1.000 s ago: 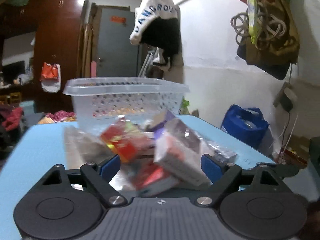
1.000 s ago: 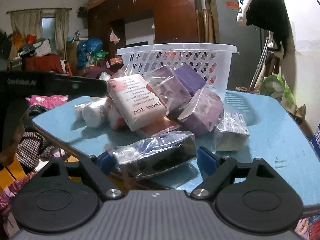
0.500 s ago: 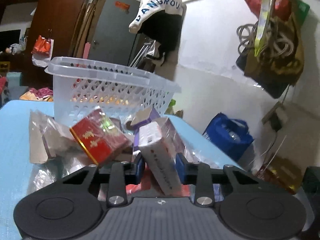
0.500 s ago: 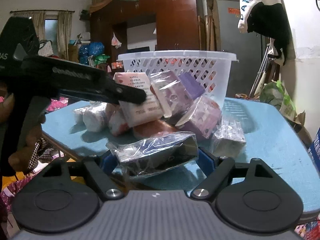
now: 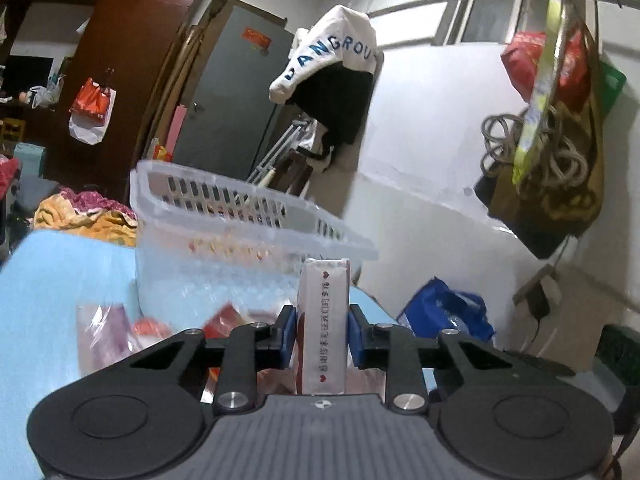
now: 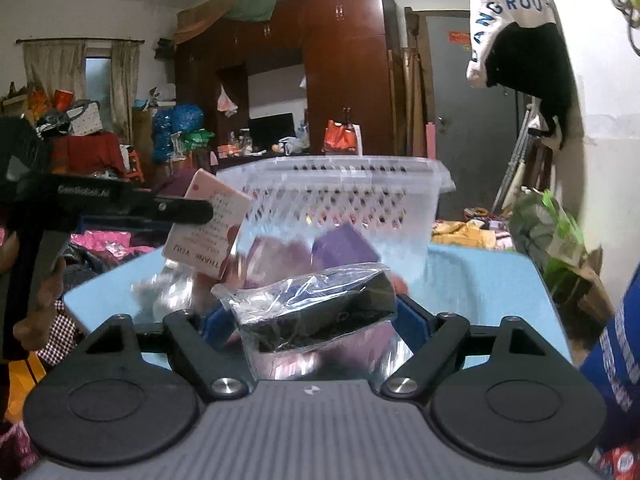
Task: Organize objects
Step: 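Carry both items over the white basket and open both tools to drop them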
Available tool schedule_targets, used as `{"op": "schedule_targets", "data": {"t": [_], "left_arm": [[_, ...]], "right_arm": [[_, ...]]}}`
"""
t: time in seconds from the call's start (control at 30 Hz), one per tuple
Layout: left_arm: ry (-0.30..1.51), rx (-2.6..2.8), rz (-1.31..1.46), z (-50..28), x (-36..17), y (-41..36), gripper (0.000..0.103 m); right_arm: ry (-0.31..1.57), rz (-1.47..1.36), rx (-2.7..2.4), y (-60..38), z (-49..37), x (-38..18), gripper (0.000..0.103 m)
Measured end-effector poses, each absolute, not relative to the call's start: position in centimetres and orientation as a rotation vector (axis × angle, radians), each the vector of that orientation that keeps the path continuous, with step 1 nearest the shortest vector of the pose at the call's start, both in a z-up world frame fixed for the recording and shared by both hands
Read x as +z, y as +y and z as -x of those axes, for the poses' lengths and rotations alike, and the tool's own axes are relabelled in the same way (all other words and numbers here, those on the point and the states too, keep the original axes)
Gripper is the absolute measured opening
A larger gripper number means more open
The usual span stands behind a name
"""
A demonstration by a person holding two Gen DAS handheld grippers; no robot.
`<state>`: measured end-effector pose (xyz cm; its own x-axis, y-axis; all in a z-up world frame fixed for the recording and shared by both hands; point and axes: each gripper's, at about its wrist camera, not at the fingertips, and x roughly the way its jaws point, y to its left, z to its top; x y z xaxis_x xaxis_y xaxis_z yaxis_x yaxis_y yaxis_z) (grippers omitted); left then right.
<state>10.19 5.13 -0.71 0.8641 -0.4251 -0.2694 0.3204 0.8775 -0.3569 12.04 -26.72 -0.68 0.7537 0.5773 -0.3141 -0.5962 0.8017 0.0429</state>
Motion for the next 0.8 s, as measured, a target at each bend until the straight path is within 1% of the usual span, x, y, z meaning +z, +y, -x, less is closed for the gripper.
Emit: {"op": "schedule_targets", "data": {"t": [0.1, 0.3, 0.4, 0.5, 0.57, 0.6, 0.63, 0.67, 0.7, 0.73, 0.77, 0.8], "left_arm": [[0.372, -0.397, 0.33, -12.0, 0.0, 5.6, 0.03], [0.328, -0.411, 0.382, -15.8, 3.6, 6.9, 0.03], [0.33, -0.374, 0.391, -19.2, 5.4, 7.1, 0.031], [0.369, -0.292, 0.399, -22.8, 5.2, 7.4, 0.031], [0.411, -0.26, 0.385, -24.7, 4.6, 7.5, 0.036], [0.425, -0.222, 0.366, -25.4, 4.2, 7.4, 0.042], [0.425, -0.187, 0.356, -25.5, 4.1, 7.5, 0.052], [0.419, -0.166, 0.348, -25.4, 4.1, 7.6, 0.057], [0.399, -0.171, 0.339, -24.8, 4.1, 7.7, 0.059], [0.372, -0.184, 0.329, -24.0, 4.3, 7.8, 0.064], [0.338, -0.197, 0.315, -22.9, 4.4, 7.9, 0.069], [0.321, -0.197, 0.301, -21.9, 4.5, 7.8, 0.077]], "right_arm": [[0.321, 0.075, 0.638, -25.9, -14.2, 1.0, 0.085], [0.286, 0.1, 0.608, -23.9, -19.2, 4.9, 0.085], [0.302, 0.143, 0.588, -21.9, -23.1, 5.7, 0.085], [0.335, 0.208, 0.556, -20.0, -25.8, 5.3, 0.085], [0.36, 0.268, 0.544, -18.8, -26.8, 4.8, 0.085], [0.364, 0.294, 0.534, -18.2, -27.1, 4.6, 0.085], [0.361, 0.308, 0.523, -18.0, -26.9, 4.4, 0.086], [0.361, 0.311, 0.517, -17.9, -26.8, 4.3, 0.088], [0.359, 0.302, 0.522, -18.1, -26.2, 4.4, 0.093], [0.35, 0.279, 0.536, -18.6, -25.5, 4.5, 0.096], [0.336, 0.259, 0.549, -19.2, -24.9, 4.8, 0.101], [0.321, 0.225, 0.552, -20.1, -24.1, 5.0, 0.102]]}}
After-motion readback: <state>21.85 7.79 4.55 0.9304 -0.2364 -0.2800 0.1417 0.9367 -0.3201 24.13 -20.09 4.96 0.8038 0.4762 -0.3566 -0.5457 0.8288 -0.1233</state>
